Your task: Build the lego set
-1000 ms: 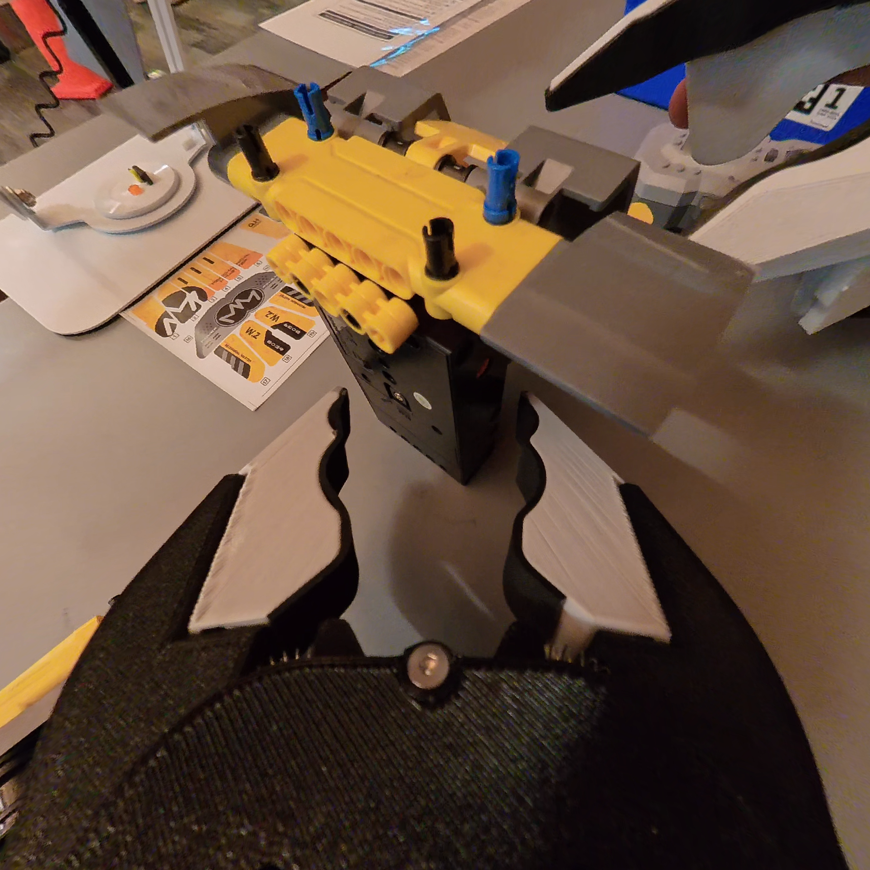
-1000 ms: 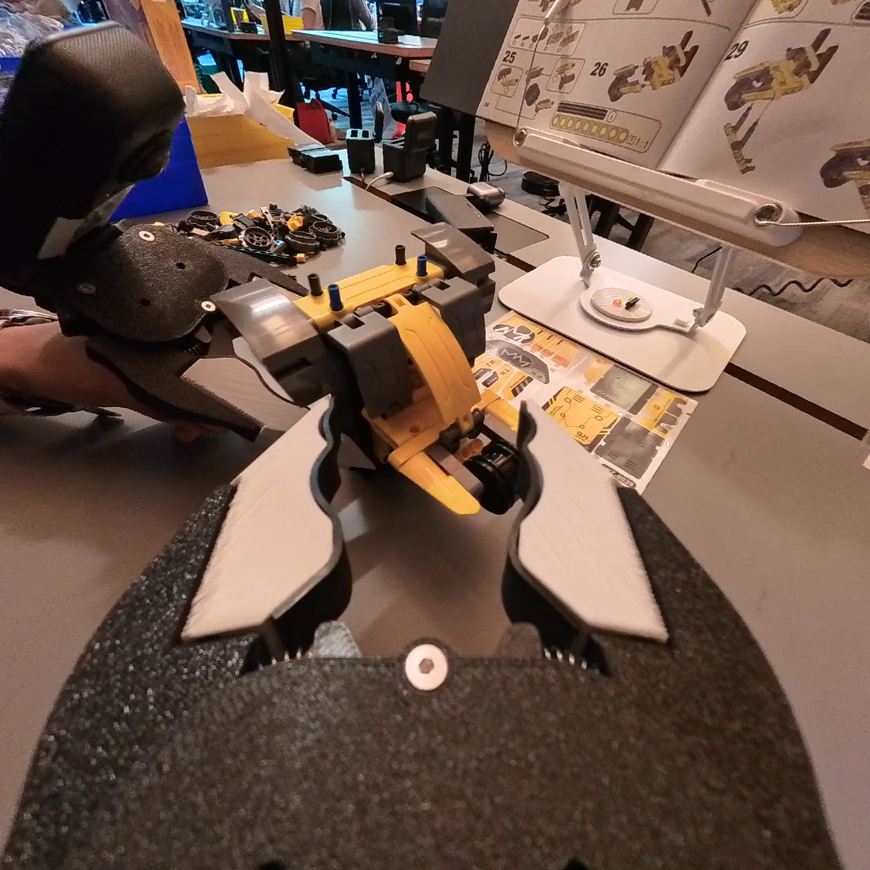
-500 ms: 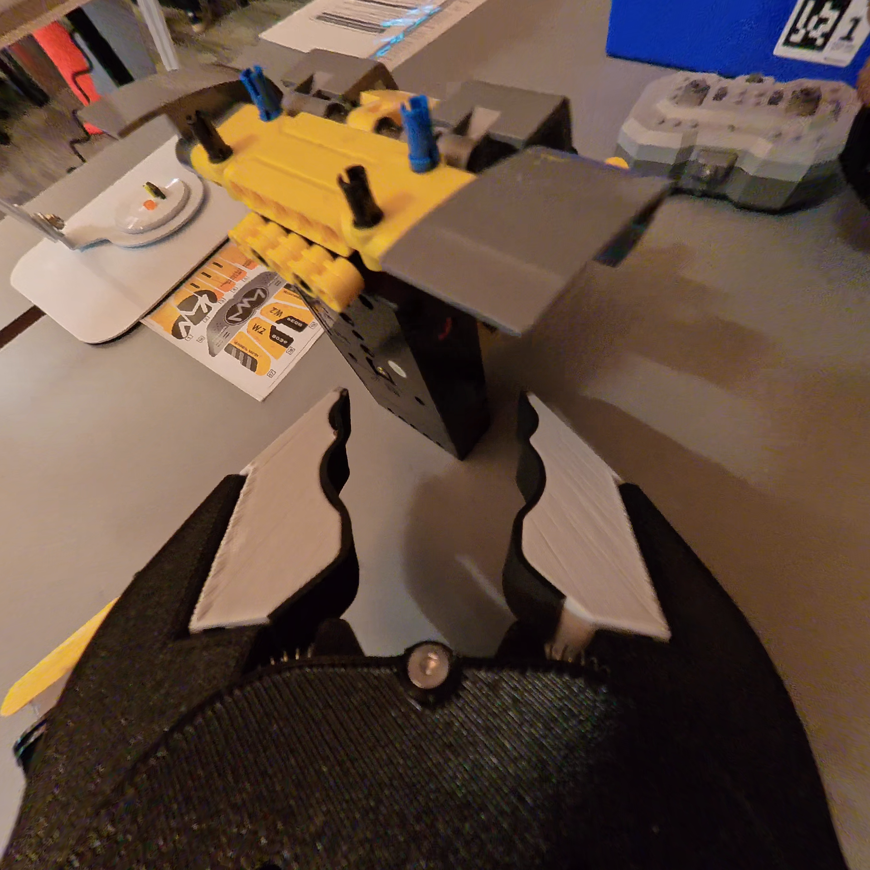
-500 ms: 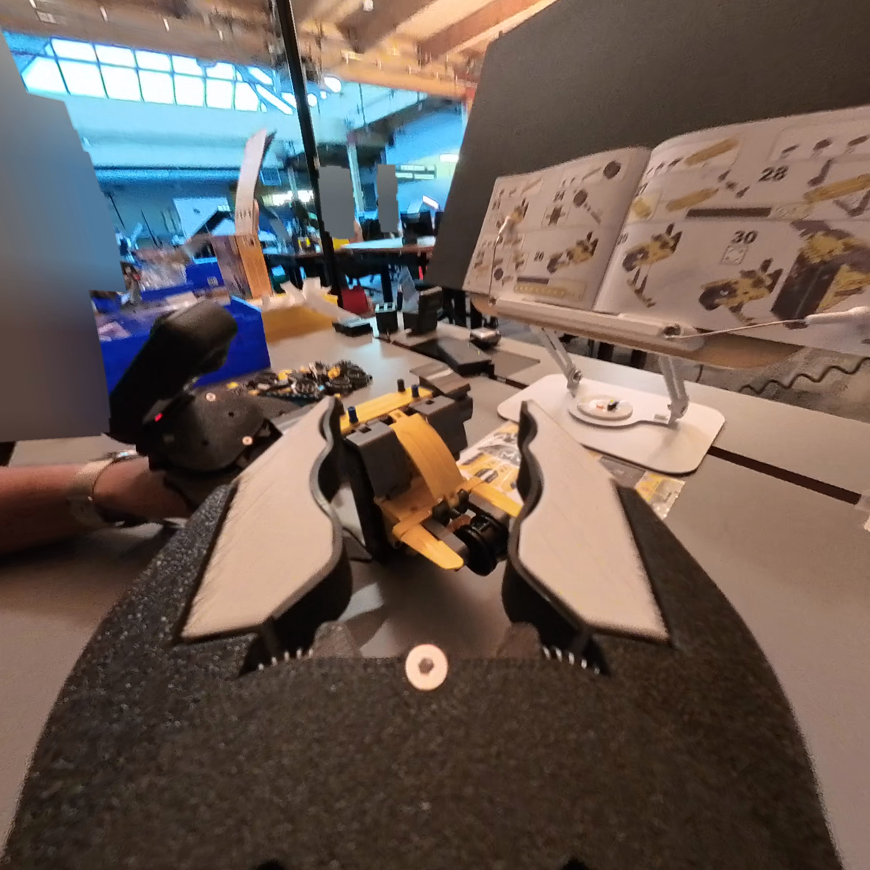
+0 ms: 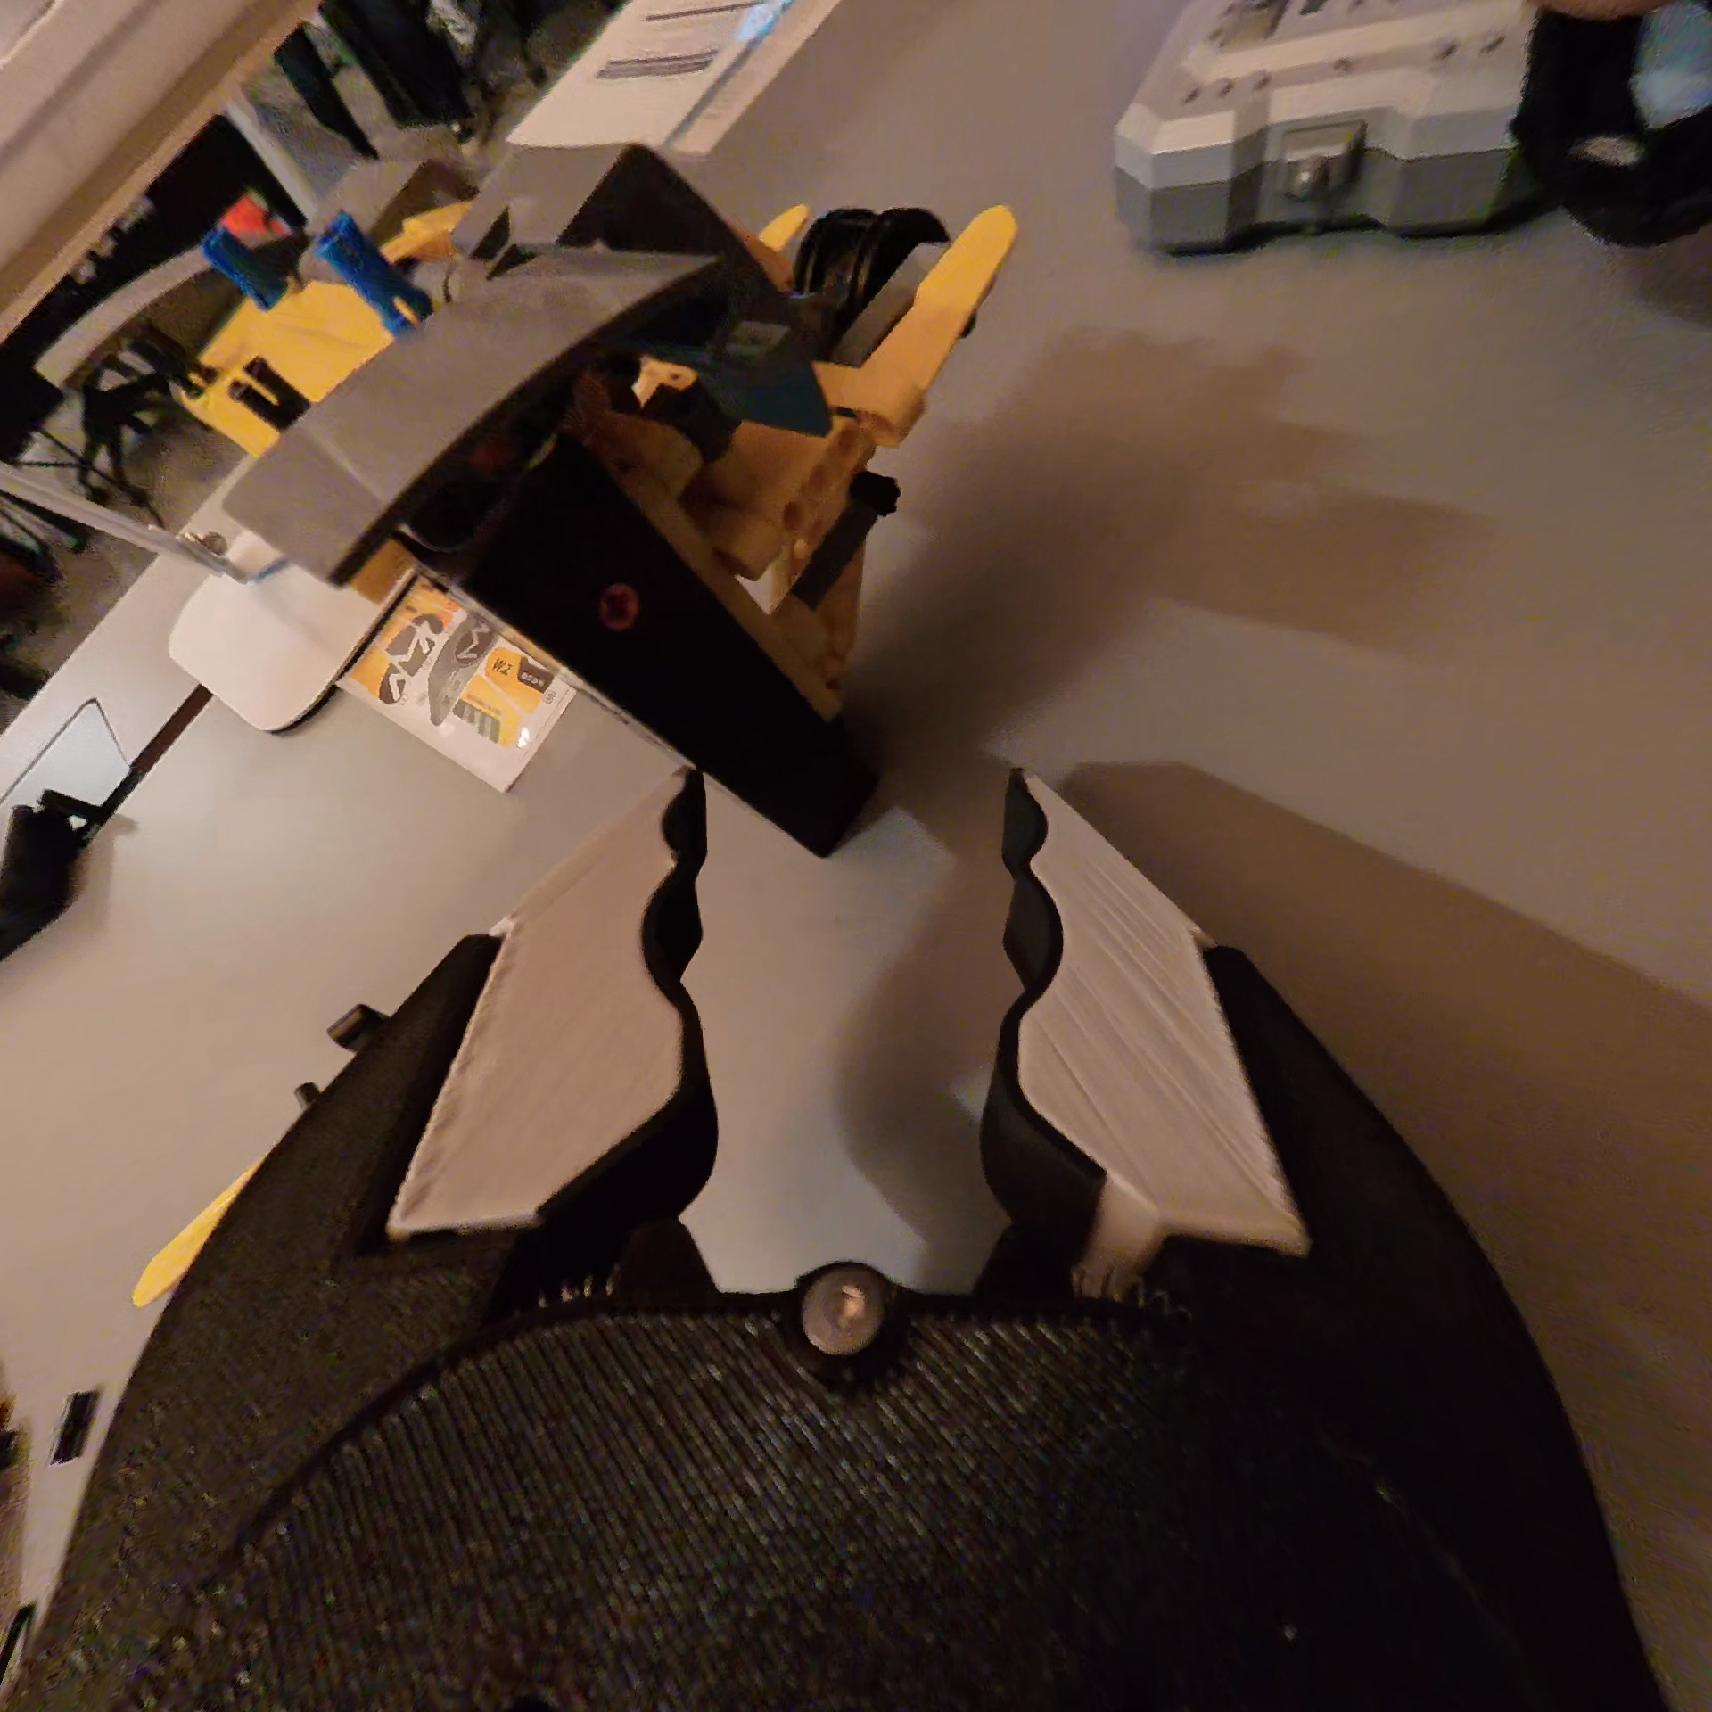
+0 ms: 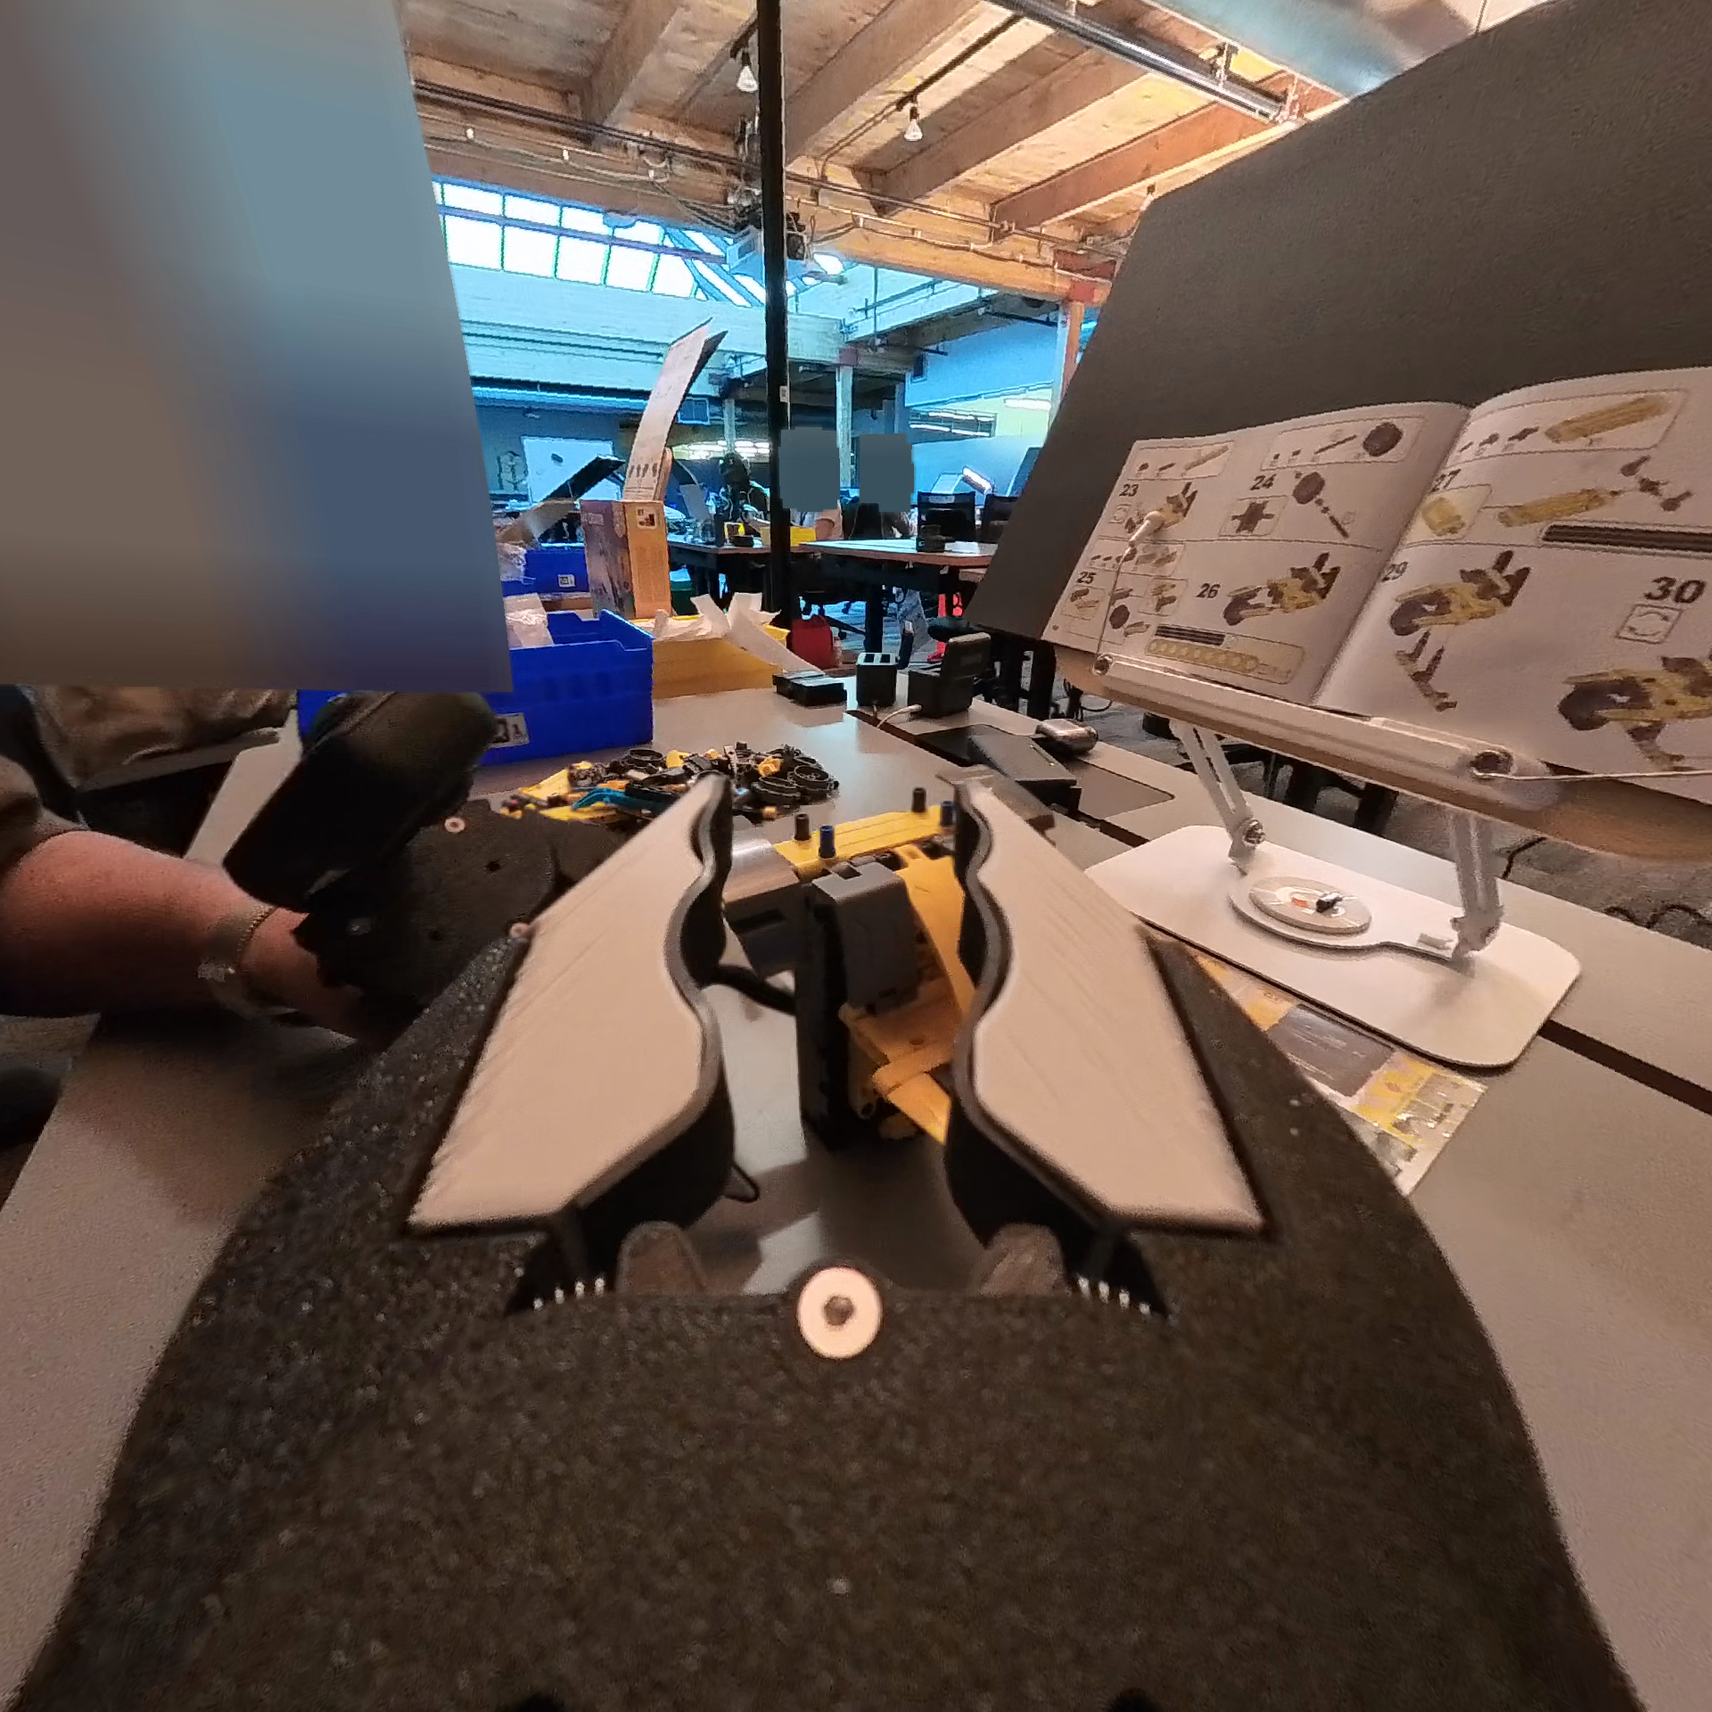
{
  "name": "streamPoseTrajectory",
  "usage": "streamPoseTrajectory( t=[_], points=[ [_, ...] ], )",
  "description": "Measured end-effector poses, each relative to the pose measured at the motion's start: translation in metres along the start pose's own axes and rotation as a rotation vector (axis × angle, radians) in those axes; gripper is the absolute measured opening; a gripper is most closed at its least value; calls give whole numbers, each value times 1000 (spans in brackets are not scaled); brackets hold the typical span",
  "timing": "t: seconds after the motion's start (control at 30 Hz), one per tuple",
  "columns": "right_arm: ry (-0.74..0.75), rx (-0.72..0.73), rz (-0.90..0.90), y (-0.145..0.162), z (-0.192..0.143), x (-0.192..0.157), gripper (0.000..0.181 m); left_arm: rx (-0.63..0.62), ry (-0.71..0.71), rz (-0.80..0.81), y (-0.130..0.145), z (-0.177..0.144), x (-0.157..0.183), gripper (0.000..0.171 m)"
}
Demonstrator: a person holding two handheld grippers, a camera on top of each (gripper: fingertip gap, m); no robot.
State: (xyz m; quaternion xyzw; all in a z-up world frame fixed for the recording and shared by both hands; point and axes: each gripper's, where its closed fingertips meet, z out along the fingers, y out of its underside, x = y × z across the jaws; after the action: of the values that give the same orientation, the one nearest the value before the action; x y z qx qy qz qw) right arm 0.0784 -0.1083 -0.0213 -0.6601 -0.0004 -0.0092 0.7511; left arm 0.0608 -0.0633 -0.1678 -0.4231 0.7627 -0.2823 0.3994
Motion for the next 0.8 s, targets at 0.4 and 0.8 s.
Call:
streamPoseTrajectory(
  t=[0.4,0.8],
  points=[
    [62,-47,51,14,2,16,32,-54,75,-61,8,-1,9,60],
    [16,-194,160,49,15,8,83,-15,90,-110,2,-2,2,65]
  ],
)
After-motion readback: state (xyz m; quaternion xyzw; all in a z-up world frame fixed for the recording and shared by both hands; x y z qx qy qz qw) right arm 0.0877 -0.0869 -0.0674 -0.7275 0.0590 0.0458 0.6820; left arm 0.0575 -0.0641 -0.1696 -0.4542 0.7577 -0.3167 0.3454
